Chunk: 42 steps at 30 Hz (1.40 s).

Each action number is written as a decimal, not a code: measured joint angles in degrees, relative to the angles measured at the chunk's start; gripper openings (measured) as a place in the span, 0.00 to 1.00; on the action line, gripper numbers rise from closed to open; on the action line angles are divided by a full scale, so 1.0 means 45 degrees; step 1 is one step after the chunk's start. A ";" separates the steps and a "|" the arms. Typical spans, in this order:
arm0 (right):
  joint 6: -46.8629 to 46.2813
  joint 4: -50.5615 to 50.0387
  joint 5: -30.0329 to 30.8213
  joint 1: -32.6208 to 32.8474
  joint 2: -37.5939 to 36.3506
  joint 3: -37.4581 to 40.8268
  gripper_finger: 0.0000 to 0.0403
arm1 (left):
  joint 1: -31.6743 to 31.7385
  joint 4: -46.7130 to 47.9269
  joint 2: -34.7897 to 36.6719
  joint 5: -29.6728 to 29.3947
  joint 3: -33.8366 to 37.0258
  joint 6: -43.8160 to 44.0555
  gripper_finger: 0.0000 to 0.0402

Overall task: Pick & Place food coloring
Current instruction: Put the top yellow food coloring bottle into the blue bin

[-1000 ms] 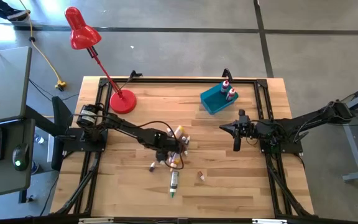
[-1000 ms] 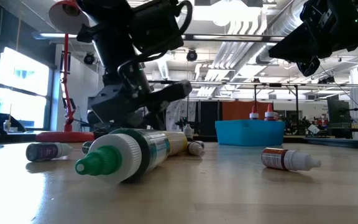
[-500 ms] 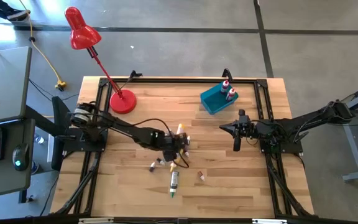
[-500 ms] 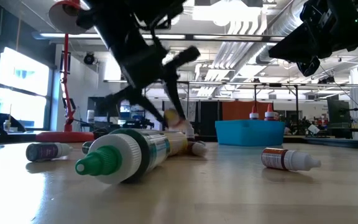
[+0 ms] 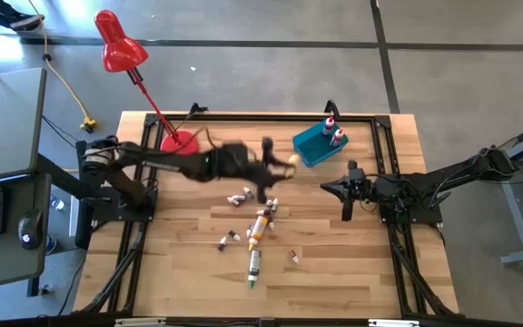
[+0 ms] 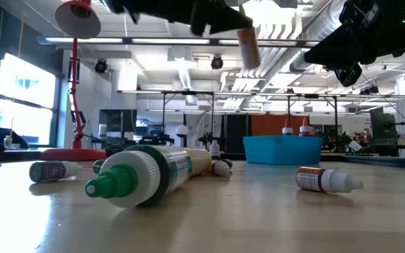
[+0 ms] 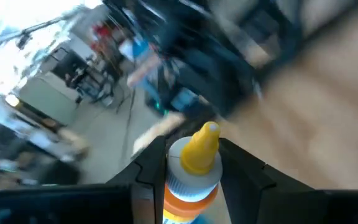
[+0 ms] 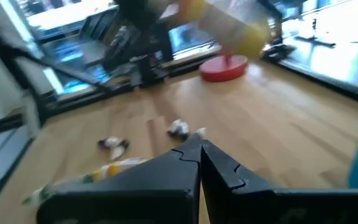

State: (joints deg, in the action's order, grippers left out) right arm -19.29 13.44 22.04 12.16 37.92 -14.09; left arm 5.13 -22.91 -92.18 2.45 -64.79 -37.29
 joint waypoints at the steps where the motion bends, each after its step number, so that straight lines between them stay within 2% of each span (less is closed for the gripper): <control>1: 0.0000 -0.0131 -0.0350 0.0000 -0.0049 0.0000 0.00 | 0.0444 -0.0789 -0.0230 0.0636 -0.0039 0.0819 0.26; 6: -0.0103 -0.1177 -0.1748 0.0000 -0.0277 -0.0010 0.00 | 0.2270 -0.3368 -0.1549 0.1911 0.0001 0.3442 0.26; 9: -0.1265 -0.2805 -0.3037 0.0014 -0.0249 -0.0005 0.00 | 0.2980 -0.4533 -0.2246 0.2501 -0.0006 0.4522 0.26; 11: -0.2556 -0.4066 -0.3644 0.0125 -0.0245 -0.0005 0.00 | 0.3180 -0.5297 -0.2841 0.2566 -0.0029 0.4732 0.26; 15: -0.4553 -0.5908 -0.3452 0.0646 -0.0167 -0.0005 0.00 | 0.3365 -0.5769 -0.3716 0.1932 -0.0307 0.4836 0.26; 19: -0.4997 -0.6511 -0.3098 0.1074 -0.0237 -0.0005 0.00 | 0.3361 -0.5513 -0.4545 0.0990 -0.1718 0.6738 0.26; 21: -0.4983 -0.6361 -0.3080 0.1206 -0.0265 -0.0005 0.00 | 0.3414 -0.4857 -0.5105 0.1051 -0.2771 0.7445 0.26; 28: -0.4930 -0.6381 -0.3021 0.1515 -0.0361 -0.0005 0.00 | 0.3443 -0.0643 -0.7703 0.0771 -0.7220 0.7436 0.26; 32: -0.4717 -0.6374 -0.2988 0.1514 -0.0361 -0.0005 0.00 | 0.3360 -0.0519 -0.9255 0.0542 -0.9046 0.7503 0.26; 36: -0.4711 -0.6386 -0.2983 0.1515 -0.0361 -0.0005 0.00 | 0.3351 -0.0742 -1.0094 0.0270 -1.0116 0.7682 0.26; 42: -0.4527 -0.6386 -0.2978 0.1515 -0.0361 -0.0005 0.00 | 0.3351 -0.0630 -1.0630 0.0184 -1.0268 0.7685 0.26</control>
State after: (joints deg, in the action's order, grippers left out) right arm -39.66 -15.30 8.64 18.98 36.29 -14.11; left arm 20.21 -25.74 -140.01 3.27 -111.00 -2.71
